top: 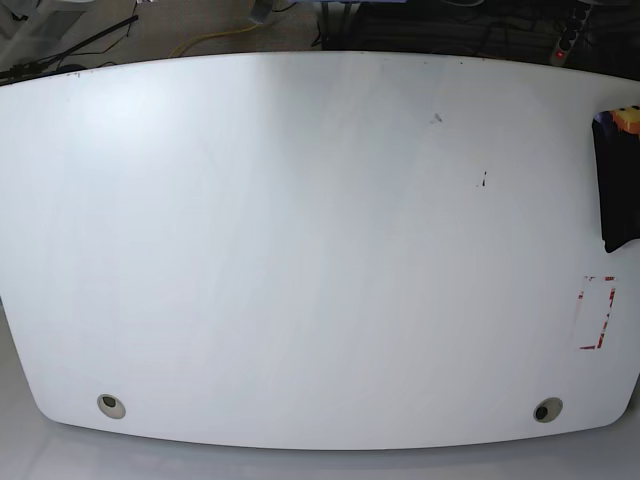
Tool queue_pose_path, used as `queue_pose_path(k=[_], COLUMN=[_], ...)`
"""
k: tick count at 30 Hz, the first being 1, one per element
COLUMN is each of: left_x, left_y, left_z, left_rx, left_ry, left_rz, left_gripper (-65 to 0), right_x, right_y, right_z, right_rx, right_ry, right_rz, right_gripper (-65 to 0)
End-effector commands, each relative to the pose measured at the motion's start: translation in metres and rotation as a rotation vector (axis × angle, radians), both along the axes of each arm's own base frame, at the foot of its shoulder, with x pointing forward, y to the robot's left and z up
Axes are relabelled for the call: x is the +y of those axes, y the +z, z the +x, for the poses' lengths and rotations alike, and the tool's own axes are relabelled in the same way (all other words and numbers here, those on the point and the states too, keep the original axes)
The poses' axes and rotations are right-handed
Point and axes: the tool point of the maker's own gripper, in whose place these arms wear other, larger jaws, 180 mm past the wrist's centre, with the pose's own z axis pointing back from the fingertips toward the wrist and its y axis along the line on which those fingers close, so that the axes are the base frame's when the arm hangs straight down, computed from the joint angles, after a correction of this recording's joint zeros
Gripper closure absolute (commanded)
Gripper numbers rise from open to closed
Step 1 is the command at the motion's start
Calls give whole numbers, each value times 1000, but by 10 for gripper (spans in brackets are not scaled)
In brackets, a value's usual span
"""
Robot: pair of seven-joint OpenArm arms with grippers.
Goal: Fold the T-shirt properly
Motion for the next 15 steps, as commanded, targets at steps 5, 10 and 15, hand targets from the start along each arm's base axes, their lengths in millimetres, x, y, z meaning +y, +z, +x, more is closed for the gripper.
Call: queue_pose_path(k=[5, 10, 15], left_x=[2, -3, 2], left_y=[-34, -60, -86], left_z=[4, 12, 16], left_rx=[55, 109, 193], left_ry=[33, 55, 133], left_rz=[10, 9, 18], left_gripper=[-410, -410, -408], right_x=[-1, 19, 17], right_y=[-30, -54, -75], right_z=[-3, 12, 20], right_rx=[76, 121, 189], right_ry=[-2, 53, 87], right_rz=[9, 26, -46], right_gripper=[-201, -201, -201])
